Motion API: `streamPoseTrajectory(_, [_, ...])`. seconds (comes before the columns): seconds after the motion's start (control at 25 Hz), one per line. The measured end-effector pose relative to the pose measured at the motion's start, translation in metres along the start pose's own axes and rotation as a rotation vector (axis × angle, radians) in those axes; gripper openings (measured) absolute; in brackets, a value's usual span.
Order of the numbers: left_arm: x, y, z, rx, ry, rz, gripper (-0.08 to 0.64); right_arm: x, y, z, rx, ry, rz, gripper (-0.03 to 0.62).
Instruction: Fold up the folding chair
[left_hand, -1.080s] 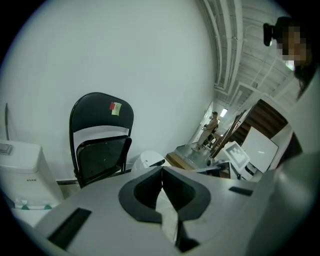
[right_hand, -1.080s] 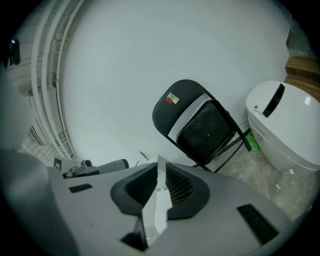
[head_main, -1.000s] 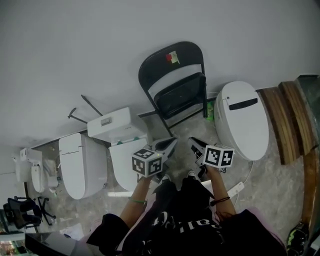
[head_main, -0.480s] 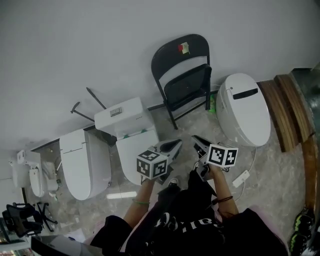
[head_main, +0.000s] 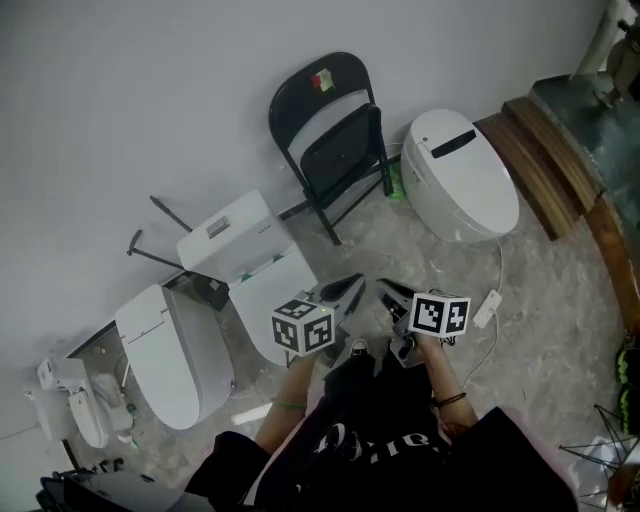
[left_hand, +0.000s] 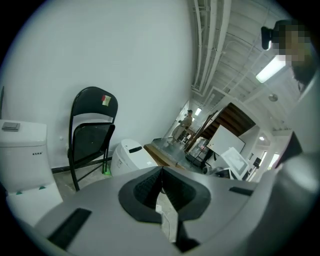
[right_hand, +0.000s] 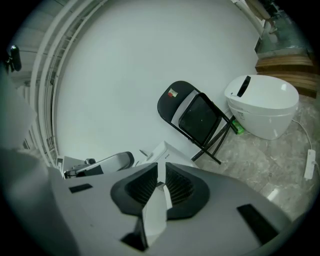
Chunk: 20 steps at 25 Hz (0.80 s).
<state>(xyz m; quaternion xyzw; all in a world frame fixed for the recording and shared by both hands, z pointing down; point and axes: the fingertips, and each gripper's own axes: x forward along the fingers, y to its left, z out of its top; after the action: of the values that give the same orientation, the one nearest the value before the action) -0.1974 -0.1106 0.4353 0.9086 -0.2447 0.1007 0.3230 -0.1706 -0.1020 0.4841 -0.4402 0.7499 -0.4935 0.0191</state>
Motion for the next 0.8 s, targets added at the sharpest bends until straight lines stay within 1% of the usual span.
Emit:
streamPoseTrajectory(0.16, [0.015, -0.028, -0.008, 0.028, 0.028, -0.059, 0.005, -0.035, -0.009, 0.000, 0.006, -0.062, -0.039, 0.058])
streamPoseTrajectory(0.24, [0.023, -0.049, -0.013, 0.037, 0.039, -0.089, 0.005, -0.057, -0.018, 0.001, 0.013, -0.095, -0.064, 0.058])
streamPoseTrajectory(0.4, [0.042, -0.094, -0.027, 0.060, 0.055, -0.139, 0.005, -0.104, -0.031, -0.001, 0.030, -0.144, -0.087, 0.058])
streamPoseTrajectory(0.6, [0.052, -0.150, -0.055, 0.071, 0.045, -0.141, 0.005, -0.172, -0.046, -0.021, -0.017, -0.166, -0.124, 0.058])
streamPoseTrajectory(0.8, [0.053, -0.209, -0.097, 0.063, 0.027, -0.124, 0.005, -0.242, -0.059, -0.056, -0.046, -0.159, -0.121, 0.058])
